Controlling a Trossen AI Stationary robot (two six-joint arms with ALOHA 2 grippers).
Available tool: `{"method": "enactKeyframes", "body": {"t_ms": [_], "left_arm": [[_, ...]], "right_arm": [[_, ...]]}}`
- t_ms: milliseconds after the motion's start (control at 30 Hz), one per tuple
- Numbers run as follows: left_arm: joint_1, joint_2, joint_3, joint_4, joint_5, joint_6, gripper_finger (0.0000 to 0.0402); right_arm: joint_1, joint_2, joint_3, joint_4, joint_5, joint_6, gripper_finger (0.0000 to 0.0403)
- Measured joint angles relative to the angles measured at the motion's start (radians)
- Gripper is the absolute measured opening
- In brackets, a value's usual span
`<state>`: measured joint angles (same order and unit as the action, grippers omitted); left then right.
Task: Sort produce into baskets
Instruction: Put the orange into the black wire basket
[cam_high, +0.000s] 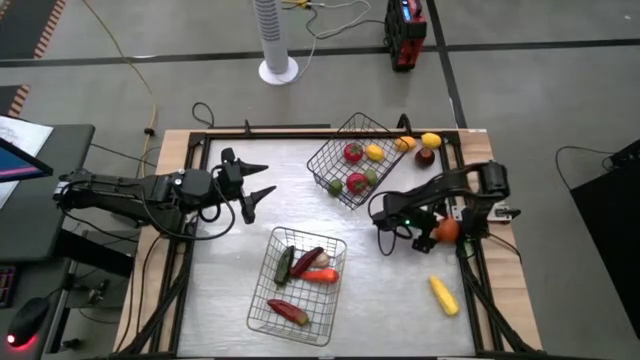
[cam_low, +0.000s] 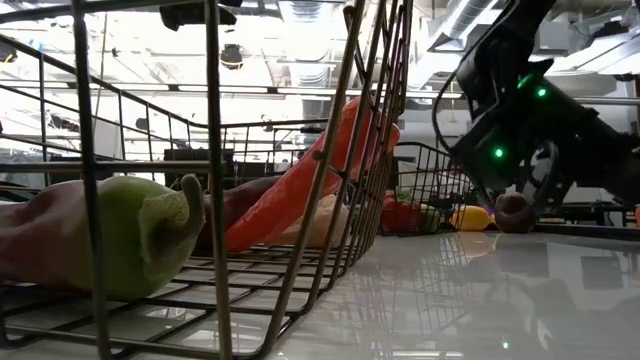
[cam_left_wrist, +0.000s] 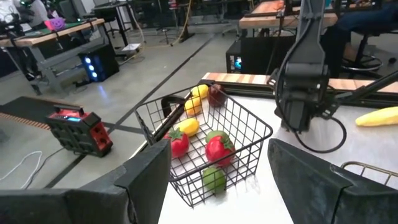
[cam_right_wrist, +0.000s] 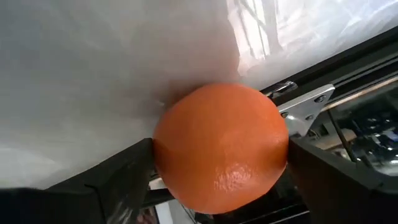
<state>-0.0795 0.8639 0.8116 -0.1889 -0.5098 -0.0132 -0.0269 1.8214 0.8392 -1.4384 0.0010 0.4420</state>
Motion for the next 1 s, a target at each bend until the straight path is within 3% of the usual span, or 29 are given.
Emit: {"method": "enactKeyframes", "body": {"t_ms": [333, 567, 767, 900, 1000], "left_arm": [[0.000, 0.000, 0.000, 0.000, 0.000, 0.000, 0.0256], [0.000, 0.000, 0.000, 0.000, -0.001, 0.000, 0.0256], [0.000, 0.000, 0.000, 0.003, -0.002, 0.000, 0.0256], [0.000, 0.000, 0.000, 0.004, -0.001, 0.000, 0.0256], [0.000, 0.000, 0.000, 0.004, -0.001, 0.000, 0.0256]], "right_arm": [[0.020, 0.018, 0.108, -0.098, 0.026, -0.035, 0.0336], [0.058, -0.072, 0.227, -0.138, 0.005, -0.031, 0.0327], [0.043, -0.150, 0.336, -0.074, 0.008, -0.031, 0.0328], [0.011, -0.194, 0.417, -0.032, 0.069, -0.029, 0.0329], [-0.027, -0.213, 0.486, -0.080, 0.204, 0.009, 0.0329]]}}
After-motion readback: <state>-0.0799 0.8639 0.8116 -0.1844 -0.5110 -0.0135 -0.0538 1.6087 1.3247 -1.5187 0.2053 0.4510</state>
